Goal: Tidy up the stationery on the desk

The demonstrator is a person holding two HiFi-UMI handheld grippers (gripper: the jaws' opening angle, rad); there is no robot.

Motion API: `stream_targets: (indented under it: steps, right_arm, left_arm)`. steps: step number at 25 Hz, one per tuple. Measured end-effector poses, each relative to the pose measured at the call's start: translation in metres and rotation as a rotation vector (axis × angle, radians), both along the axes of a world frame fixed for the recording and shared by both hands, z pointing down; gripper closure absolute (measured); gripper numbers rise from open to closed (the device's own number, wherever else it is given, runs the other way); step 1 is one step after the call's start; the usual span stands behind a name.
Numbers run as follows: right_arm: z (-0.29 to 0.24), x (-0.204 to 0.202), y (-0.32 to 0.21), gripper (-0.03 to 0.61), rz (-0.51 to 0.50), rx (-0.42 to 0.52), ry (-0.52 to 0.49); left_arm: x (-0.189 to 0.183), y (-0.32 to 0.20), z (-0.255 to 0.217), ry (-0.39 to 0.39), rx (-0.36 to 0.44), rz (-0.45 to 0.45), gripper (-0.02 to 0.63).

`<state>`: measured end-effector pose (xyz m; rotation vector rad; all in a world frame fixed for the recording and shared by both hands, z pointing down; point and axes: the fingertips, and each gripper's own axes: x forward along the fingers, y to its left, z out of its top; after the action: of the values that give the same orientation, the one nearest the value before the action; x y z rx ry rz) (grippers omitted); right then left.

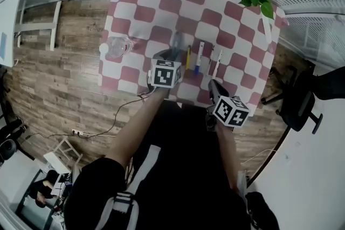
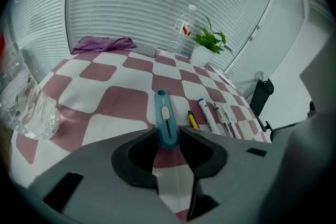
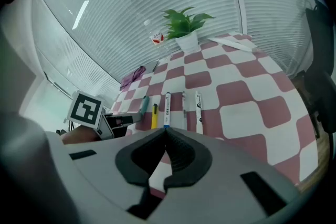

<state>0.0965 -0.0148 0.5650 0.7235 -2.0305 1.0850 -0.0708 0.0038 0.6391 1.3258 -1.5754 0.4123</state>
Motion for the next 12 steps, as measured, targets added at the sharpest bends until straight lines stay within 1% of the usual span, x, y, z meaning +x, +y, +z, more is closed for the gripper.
stream_targets:
  steps: [4,12]
  right_arm:
    - [-0.004,-0.006,0.009,0.557,0.015,0.011,0.003]
    - [-0.011,-0.011,0.022,0.557,0.049,0.034,0.007]
  left_arm:
    - [0.019,0.012,0.007,0.009,-0.009,0.062,0.466]
    - [0.022,0.016,0.009,-0.006,-0.012,0.115,0.465]
